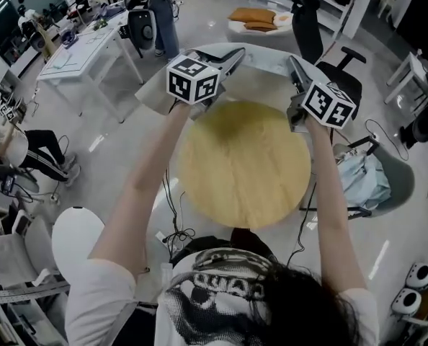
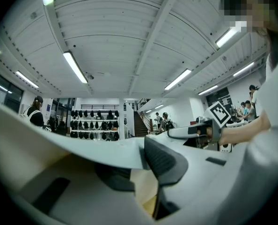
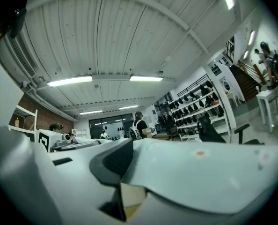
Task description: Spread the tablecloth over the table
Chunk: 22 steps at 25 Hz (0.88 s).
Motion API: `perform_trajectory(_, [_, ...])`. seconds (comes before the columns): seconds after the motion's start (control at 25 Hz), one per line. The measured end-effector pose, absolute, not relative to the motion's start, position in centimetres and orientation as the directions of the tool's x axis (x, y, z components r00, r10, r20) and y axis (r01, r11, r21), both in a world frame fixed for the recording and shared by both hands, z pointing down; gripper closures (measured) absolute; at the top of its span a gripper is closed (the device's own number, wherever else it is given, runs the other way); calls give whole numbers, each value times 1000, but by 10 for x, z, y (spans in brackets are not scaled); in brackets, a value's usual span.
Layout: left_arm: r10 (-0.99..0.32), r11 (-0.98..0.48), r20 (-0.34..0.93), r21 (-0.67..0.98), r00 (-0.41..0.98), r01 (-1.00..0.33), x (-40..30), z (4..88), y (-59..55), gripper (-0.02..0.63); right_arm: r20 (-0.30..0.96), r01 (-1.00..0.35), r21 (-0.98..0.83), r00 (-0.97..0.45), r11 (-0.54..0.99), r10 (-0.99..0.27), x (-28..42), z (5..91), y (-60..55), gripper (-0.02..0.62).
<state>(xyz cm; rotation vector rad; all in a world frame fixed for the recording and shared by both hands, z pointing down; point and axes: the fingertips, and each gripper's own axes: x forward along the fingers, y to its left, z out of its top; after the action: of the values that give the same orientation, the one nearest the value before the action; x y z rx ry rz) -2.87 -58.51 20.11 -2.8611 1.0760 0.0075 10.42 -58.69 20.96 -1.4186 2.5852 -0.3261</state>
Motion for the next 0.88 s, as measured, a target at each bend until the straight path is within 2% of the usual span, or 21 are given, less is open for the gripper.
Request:
perform_trajectory(0.48, [-591, -806, 13, 6, 806, -591, -47, 273, -473, 543, 38, -840, -364, -445, 402, -895, 89, 286, -464, 515])
perform_trajectory(0.88, [-577, -801, 66, 150, 814, -580, -68, 356, -387, 545, 114, -781, -535, -444, 322, -889, 71, 372, -373, 520])
